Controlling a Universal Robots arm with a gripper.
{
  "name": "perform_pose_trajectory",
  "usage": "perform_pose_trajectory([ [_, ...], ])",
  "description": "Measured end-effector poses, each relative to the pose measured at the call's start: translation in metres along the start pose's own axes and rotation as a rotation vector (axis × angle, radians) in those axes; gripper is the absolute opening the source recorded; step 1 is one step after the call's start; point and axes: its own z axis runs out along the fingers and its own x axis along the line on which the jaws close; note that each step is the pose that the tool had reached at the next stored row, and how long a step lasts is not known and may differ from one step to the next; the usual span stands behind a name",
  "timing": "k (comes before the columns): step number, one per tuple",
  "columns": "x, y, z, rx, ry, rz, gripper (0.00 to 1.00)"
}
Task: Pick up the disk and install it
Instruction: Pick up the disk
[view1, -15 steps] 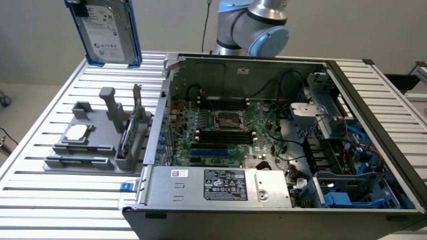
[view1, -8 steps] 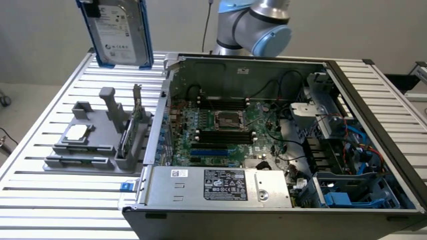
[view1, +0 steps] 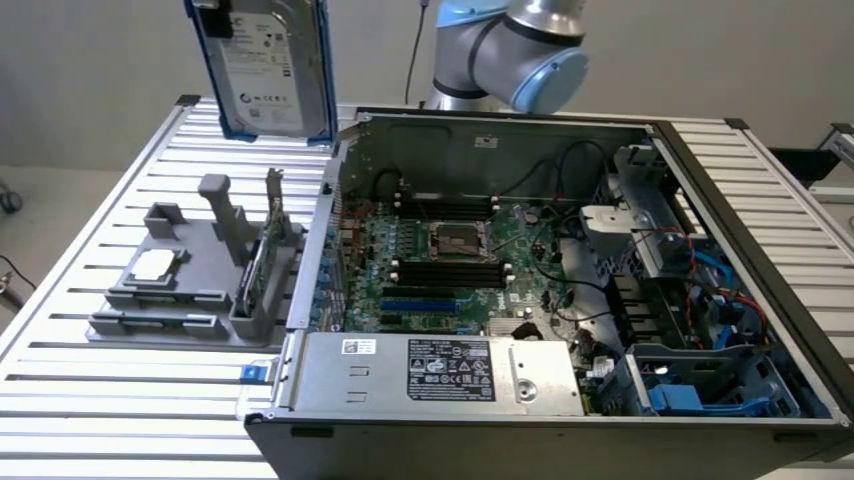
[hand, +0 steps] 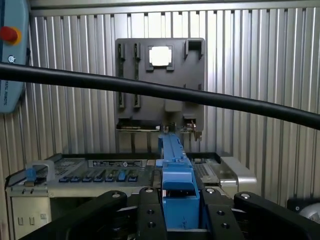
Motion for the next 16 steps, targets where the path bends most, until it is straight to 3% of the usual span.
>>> perform_pose_trajectory([
  [16, 0.029, -0.0734, -0.0066, -0.0015, 0.0001, 0.0, 0.32],
])
